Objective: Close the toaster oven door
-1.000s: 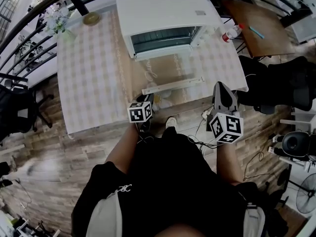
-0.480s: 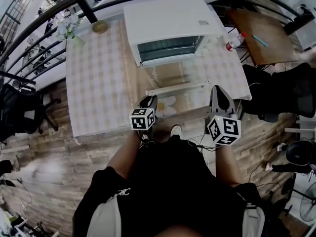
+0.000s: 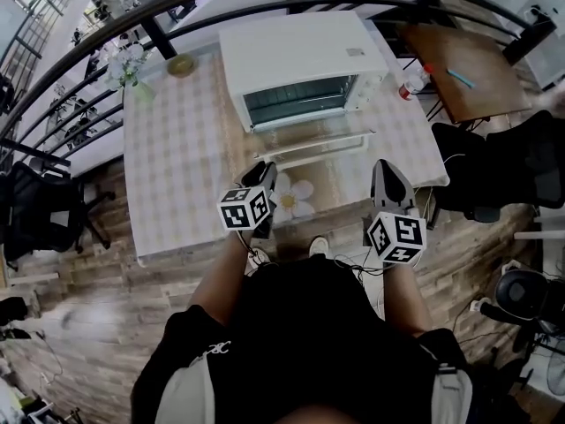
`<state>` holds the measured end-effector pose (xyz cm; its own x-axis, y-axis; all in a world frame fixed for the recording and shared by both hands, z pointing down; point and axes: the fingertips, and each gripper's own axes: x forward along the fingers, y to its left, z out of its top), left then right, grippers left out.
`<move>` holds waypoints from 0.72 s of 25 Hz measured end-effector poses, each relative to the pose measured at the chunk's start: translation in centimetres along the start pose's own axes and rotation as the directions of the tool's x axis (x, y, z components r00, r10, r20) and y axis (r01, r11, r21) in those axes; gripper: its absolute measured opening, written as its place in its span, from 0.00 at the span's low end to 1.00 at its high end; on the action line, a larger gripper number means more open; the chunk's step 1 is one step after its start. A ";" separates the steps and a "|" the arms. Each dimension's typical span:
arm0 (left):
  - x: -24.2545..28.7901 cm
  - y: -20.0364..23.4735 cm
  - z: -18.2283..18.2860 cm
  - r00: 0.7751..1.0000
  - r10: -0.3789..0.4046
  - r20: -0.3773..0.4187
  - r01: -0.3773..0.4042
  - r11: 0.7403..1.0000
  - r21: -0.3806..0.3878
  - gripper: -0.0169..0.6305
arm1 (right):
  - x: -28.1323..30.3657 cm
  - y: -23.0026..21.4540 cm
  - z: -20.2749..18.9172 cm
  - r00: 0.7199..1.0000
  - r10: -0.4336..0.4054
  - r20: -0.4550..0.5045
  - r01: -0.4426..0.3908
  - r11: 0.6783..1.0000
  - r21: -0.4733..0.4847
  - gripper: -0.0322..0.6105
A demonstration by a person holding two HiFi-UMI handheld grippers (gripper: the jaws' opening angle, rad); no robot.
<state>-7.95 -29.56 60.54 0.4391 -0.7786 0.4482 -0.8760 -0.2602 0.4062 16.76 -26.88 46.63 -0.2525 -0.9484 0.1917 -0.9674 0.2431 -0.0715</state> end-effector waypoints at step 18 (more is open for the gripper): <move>2.2 1.6 10.2 0.996 -0.001 0.092 0.008 0.997 -0.071 0.20 | -1.7 -3.5 1.1 0.994 -0.094 0.049 0.092 0.995 0.030 0.04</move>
<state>-10.41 -37.49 54.01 0.4200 -0.8274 0.3729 -0.8563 -0.2251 0.4648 20.62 -26.39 45.50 -0.1595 -0.9759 0.1491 -0.9854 0.1484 -0.0830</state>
